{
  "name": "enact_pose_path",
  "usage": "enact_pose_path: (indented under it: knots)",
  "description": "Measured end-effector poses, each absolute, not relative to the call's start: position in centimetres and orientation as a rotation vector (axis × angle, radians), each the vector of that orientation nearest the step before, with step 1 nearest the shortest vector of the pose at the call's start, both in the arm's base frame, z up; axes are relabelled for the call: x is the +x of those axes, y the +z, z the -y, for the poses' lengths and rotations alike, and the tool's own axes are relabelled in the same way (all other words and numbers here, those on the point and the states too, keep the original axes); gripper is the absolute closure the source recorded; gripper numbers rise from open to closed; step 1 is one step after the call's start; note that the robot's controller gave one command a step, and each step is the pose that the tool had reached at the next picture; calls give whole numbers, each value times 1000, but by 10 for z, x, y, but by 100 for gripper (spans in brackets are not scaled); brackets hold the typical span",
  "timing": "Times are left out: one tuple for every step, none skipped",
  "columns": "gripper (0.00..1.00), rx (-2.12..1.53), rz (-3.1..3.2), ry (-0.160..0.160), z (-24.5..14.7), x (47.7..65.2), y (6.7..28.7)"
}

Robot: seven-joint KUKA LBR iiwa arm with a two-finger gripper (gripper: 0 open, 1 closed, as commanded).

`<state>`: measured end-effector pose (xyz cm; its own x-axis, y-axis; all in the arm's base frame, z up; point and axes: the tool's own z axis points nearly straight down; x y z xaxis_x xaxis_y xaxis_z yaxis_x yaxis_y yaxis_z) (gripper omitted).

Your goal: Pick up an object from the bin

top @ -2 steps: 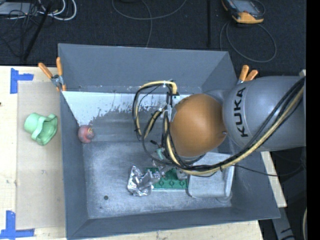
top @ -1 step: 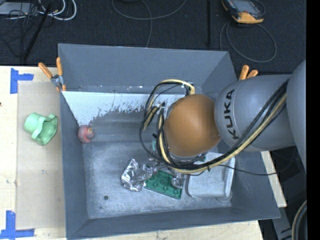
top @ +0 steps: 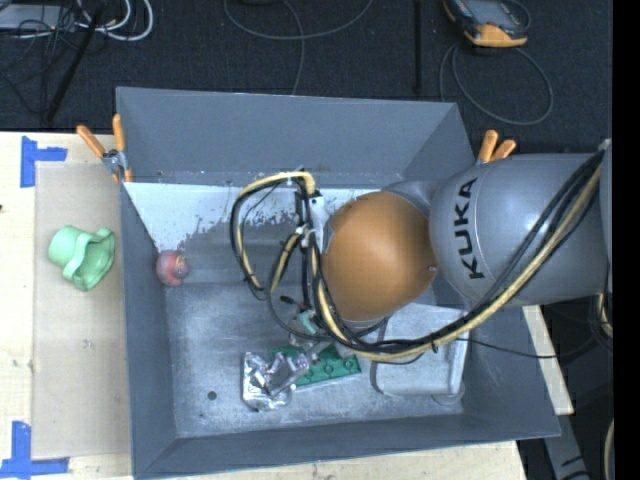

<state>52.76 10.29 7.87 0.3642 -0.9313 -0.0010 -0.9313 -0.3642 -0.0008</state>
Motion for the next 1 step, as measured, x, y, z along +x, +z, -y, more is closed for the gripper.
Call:
enact_pose_path:
  knots:
    - [100,-2369,-2036,-6,-90,524,77]
